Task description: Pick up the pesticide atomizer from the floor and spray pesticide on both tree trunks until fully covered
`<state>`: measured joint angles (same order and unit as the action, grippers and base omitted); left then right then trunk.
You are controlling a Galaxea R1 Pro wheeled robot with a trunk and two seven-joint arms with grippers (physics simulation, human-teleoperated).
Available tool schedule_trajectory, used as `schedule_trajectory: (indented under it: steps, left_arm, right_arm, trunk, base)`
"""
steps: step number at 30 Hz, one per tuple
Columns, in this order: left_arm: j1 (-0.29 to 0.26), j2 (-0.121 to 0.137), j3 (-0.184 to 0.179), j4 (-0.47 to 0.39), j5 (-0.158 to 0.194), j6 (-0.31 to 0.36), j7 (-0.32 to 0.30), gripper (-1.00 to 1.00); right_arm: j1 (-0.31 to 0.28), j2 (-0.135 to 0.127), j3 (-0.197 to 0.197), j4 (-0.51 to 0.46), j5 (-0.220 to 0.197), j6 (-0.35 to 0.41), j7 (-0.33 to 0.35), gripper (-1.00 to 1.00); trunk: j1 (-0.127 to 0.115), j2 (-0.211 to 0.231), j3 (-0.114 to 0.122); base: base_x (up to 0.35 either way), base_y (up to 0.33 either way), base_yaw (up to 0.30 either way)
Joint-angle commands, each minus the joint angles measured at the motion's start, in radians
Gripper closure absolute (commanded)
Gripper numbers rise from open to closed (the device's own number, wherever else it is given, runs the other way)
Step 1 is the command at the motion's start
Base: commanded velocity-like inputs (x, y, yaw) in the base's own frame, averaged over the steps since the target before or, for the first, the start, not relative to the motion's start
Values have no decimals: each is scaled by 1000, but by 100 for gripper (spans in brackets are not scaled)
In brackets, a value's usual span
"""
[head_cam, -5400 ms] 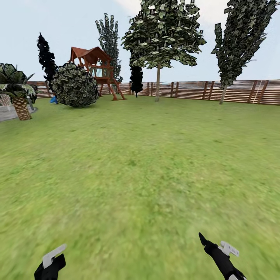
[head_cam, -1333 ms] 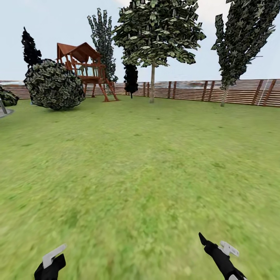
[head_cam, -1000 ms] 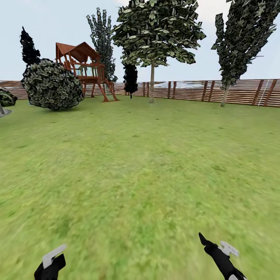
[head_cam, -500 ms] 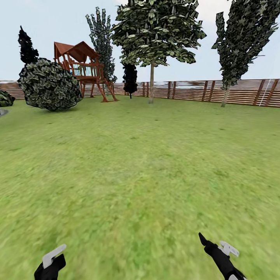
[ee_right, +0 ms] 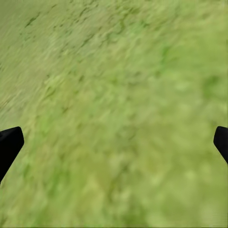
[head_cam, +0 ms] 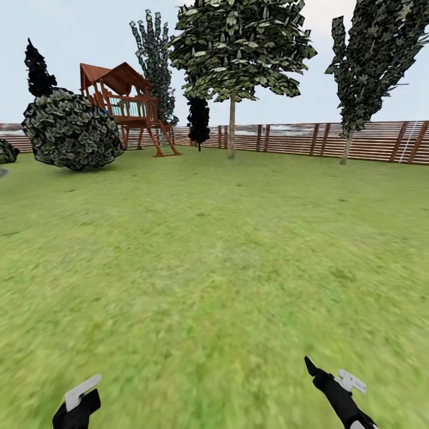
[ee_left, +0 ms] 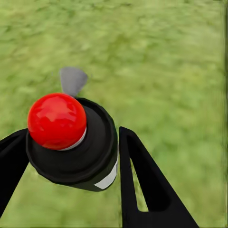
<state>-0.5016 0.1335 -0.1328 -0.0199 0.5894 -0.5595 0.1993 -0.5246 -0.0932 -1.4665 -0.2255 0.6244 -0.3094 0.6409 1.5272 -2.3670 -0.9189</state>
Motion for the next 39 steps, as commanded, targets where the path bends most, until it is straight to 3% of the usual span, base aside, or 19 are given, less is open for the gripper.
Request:
schedule_trajectory:
  steps: [1, 39]
  left_arm:
    - [0, 0, -1, 0, 0, 0, 0, 100]
    - [0, 0, -1, 0, 0, 0, 0, 100]
  right_arm:
    - [0, 0, 0, 0, 0, 0, 0, -100]
    - [0, 0, 0, 0, 0, 0, 0, -100]
  trunk:
    - [0, 0, 0]
    - [0, 0, 0]
  base:
    - [315, -84, 0]
    - [316, -82, 0]
